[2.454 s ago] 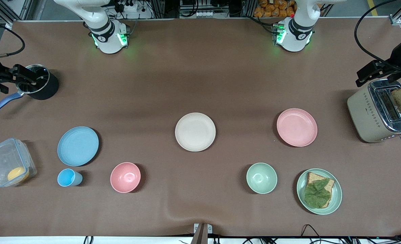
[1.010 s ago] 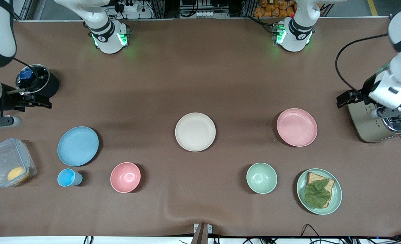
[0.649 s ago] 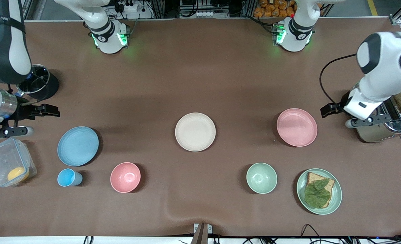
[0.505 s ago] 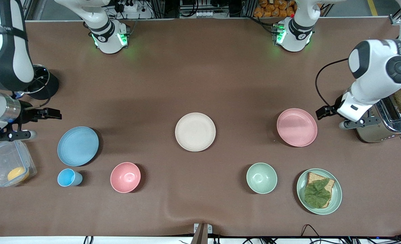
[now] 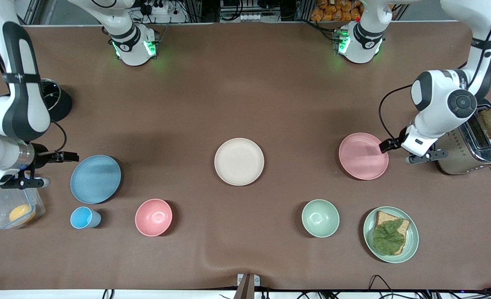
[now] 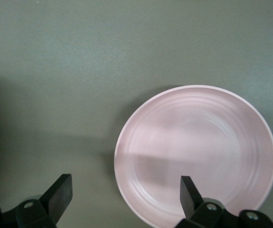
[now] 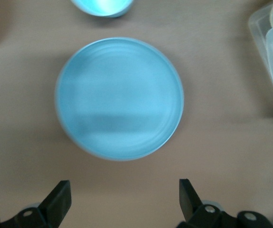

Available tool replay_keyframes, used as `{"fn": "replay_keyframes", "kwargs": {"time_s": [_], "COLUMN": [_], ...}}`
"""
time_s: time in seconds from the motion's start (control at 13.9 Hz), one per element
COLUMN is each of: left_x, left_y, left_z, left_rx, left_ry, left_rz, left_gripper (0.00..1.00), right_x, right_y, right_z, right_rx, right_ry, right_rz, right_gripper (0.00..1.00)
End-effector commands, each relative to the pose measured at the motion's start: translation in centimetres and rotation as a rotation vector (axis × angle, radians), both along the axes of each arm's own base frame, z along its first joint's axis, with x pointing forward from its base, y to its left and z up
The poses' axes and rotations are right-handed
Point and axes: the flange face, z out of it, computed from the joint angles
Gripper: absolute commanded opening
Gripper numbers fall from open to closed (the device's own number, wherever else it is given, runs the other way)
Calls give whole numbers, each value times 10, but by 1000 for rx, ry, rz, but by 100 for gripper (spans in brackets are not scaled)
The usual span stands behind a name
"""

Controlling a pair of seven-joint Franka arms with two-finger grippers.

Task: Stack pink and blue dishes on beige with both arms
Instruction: 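Grasp the pink plate with the left gripper while the right gripper grasps the blue plate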

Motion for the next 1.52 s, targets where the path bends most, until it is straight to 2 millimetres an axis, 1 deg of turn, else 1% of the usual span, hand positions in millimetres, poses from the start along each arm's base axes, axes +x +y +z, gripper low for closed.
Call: {"fn": "replay_keyframes", "kwargs": {"time_s": [0.0, 0.07, 0.14, 0.29, 0.43, 0.51, 0.65, 0.72, 0.79, 0.87, 0.94, 1.01, 1.08, 1.15, 1.23, 1.3, 1.37, 1.44], "left_x": [3, 2, 2, 1, 0, -1, -1, -2, -2, -2, -2, -2, -2, -2, -1, 0, 3, 6], "left_y": [0, 0, 0, 2, 2, 6, 11, 10, 10, 10, 10, 10, 10, 10, 10, 10, 9, 1], "left_z": [-26, -38, -46, -56, -65, -69, -70, -74, -76, -78, -79, -79, -79, -78, -77, -73, -66, -55], "left_rx": [5, 6, 6, 6, 7, 6, 6, 6, 6, 6, 7, 7, 7, 6, 3, 2, 1, -4], "left_ry": [-13, -2, 6, 21, 37, 43, 46, 52, 55, 58, 60, 60, 60, 60, 57, 50, 35, 18], "left_rz": [-3, -4, -12, -13, -13, -10, -3, -4, -4, -3, -3, -3, -3, 0, 5, 10, 13, 2], "left_gripper": [100, 100, 100, 99, 95, 93, 85, 80, 72, 63, 52, 38, 20, 0, 0, 0, 0, 0], "right_x": [5, 3, 1, -1, 0, 0, 1, 4, 6, 7, 6, 8, 11, 14, 17, 17, 17, 18], "right_y": [-52, -68, -73, -70, -68, -66, -66, -63, -60, -59, -59, -56, -55, -49, -42, -40, -41, -42], "right_z": [-69, -85, -96, -108, -110, -113, -121, -124, -129, -132, -135, -143, -152, -160, -162, -165, -165, -164], "right_rx": [13, 22, 30, 40, 53, 69, 76, 71, 69, 67, 67, 65, 59, 53, 52, 53, 52, 51], "right_ry": [-12, -19, -12, 5, 2, 0, -5, -18, -28, -33, -31, -37, -59, -79, -86, -83, -83, -87], "right_rz": [19, 27, 20, 15, 1, -10, -14, -8, -2, 1, 1, 5, 9, 19, 33, 36, 37, 46], "right_gripper": [100, 100, 100, 100, 100, 100, 100, 100, 100, 100, 100, 100, 100, 100, 100, 100, 100, 100]}}
